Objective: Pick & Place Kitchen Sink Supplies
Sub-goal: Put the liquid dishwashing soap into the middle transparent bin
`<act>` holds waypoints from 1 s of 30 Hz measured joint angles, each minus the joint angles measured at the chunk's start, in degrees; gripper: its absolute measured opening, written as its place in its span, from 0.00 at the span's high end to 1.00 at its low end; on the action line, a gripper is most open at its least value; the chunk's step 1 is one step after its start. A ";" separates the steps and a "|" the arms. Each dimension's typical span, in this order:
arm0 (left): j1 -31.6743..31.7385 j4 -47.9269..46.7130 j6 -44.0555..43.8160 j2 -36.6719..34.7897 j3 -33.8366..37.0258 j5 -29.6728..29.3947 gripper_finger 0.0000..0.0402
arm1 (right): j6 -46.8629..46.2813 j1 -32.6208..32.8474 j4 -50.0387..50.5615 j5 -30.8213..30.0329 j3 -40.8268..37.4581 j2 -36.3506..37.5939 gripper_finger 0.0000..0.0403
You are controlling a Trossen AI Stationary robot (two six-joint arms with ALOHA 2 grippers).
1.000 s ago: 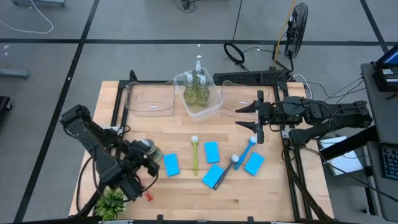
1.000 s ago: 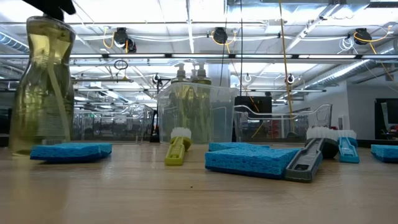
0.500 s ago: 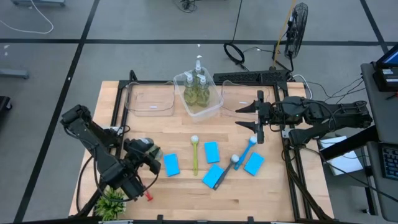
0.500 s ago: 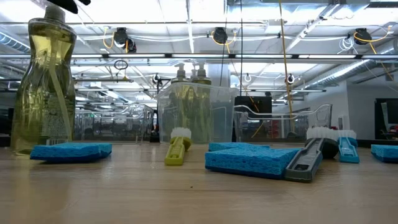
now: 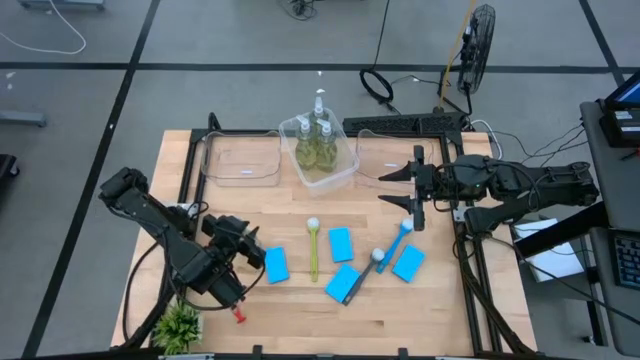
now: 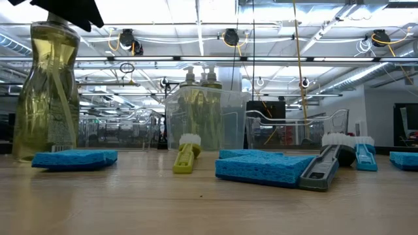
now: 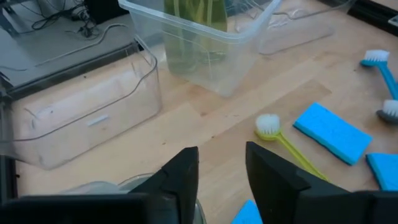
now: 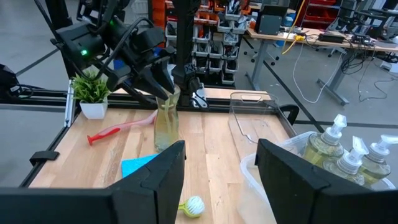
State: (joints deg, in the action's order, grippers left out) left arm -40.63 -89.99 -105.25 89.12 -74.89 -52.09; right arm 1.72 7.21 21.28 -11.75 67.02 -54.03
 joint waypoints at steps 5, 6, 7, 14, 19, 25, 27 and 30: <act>0.16 -0.08 0.11 0.00 0.02 -0.03 0.83 | 0.12 0.00 0.00 -0.07 0.00 0.00 0.54; 0.16 -0.05 0.11 0.00 0.02 -0.05 0.87 | 0.33 -0.01 0.01 -0.07 0.00 0.01 0.54; 0.16 -0.05 0.11 0.00 0.02 -0.05 0.91 | 0.54 -0.01 0.00 -0.07 0.00 0.00 0.54; 0.11 -0.03 -1.36 0.00 0.02 -0.77 0.99 | 0.70 0.00 0.00 -0.14 0.00 0.00 0.54; 0.09 0.06 -0.98 -0.46 -1.03 -7.62 0.99 | 0.57 -0.01 0.00 -0.17 0.00 -0.01 0.54; 0.16 -0.06 1.72 -3.00 -1.62 -8.68 1.00 | 0.52 -0.01 0.02 -0.17 0.00 -0.01 0.54; 0.10 -0.04 1.72 -3.35 -1.62 -8.25 1.00 | 0.52 0.01 0.02 -0.17 0.00 0.01 0.54; -0.32 -0.03 1.68 -3.37 -2.03 -8.18 1.00 | 0.50 0.01 0.02 -0.17 0.00 -0.01 0.54</act>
State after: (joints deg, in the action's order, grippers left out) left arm -40.95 -90.02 -103.57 85.76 -76.92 -60.27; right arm 2.22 7.22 21.30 -11.92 67.02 -54.04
